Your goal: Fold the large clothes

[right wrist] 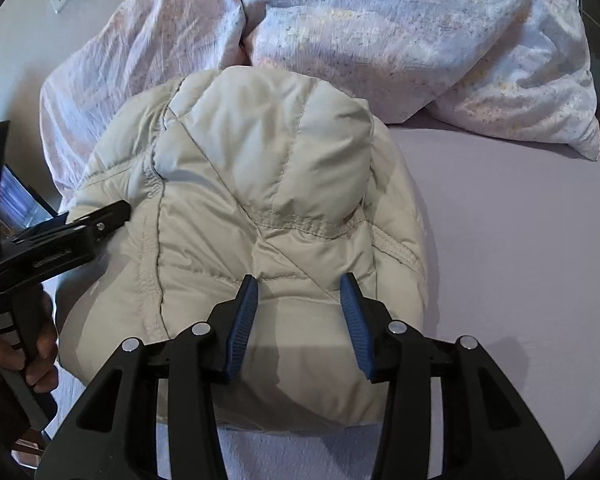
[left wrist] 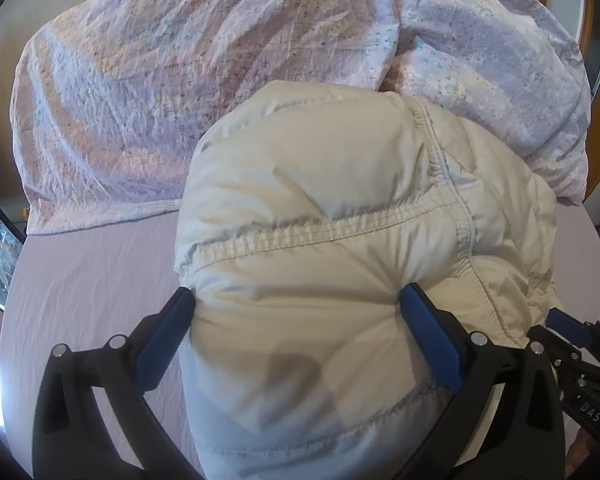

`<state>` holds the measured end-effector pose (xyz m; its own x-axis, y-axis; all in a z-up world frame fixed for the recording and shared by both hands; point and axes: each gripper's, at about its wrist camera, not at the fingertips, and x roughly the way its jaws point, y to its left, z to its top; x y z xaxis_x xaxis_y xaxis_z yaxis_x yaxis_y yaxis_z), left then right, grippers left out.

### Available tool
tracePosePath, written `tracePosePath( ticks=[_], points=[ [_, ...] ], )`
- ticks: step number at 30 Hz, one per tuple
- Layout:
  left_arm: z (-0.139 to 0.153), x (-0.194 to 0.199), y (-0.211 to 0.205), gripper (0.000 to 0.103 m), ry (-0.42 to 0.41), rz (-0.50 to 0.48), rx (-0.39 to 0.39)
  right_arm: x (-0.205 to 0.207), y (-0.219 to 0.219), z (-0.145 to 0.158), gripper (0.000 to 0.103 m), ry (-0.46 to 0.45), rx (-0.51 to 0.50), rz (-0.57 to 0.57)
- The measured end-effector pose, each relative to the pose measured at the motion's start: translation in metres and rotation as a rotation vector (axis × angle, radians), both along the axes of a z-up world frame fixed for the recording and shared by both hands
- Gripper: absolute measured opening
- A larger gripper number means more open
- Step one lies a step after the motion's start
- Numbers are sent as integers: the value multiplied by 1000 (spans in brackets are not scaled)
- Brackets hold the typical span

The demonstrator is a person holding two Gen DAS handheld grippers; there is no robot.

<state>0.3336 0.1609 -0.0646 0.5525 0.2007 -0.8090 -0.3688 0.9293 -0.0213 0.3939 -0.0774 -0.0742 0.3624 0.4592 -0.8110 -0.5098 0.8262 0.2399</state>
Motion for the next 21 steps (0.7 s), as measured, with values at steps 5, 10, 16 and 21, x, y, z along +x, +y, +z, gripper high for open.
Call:
tracePosePath(
  ticks=[5,10,16,21],
  points=[
    [13,-27,1,101,-43,31,-16,-4,-7,16,51,-2,0,-15],
    [27,-58,-5,101,-74,27,0,-14,-15,33,76,-37,-17,-20],
    [41,-92,-9,101,-98,34,-16,-29,-12,51,91,-41,-54,4],
    [51,-118,-17,101,-115,19,-20,-45,-11,61,97,-48,-67,21]
  ],
)
